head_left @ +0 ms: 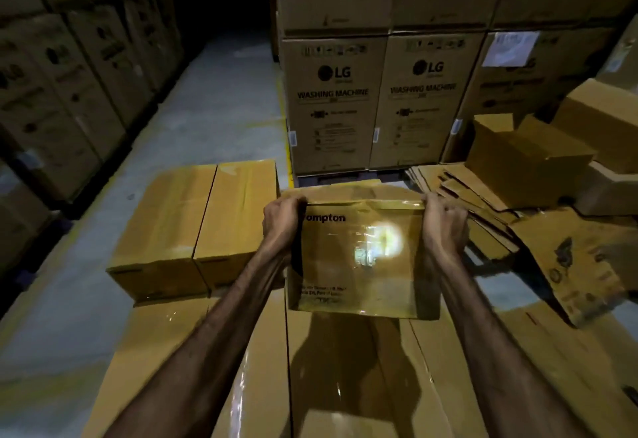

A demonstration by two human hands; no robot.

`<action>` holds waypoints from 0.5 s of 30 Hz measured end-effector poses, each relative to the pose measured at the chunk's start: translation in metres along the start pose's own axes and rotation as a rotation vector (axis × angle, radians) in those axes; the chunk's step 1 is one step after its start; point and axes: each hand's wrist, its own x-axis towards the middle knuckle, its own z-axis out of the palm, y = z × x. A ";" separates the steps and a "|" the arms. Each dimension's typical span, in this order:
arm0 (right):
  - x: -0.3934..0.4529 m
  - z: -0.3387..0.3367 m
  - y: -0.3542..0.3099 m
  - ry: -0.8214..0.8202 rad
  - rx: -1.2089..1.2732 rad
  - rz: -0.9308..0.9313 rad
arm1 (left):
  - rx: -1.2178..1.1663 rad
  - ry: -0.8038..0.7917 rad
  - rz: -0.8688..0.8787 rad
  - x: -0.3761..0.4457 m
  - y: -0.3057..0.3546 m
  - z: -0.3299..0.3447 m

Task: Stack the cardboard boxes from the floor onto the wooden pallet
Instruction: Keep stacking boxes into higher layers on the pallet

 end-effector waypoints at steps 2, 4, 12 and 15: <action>0.042 0.017 0.013 -0.082 0.046 -0.050 | -0.056 0.004 0.039 0.018 0.005 0.023; 0.078 0.036 0.029 -0.175 0.073 -0.076 | -0.145 -0.012 0.059 0.043 -0.001 0.042; 0.157 0.128 0.115 -0.363 0.299 0.173 | -0.260 0.040 -0.043 0.147 -0.078 0.068; 0.170 0.160 0.135 -0.381 0.320 0.205 | -0.265 0.049 -0.093 0.182 -0.104 0.068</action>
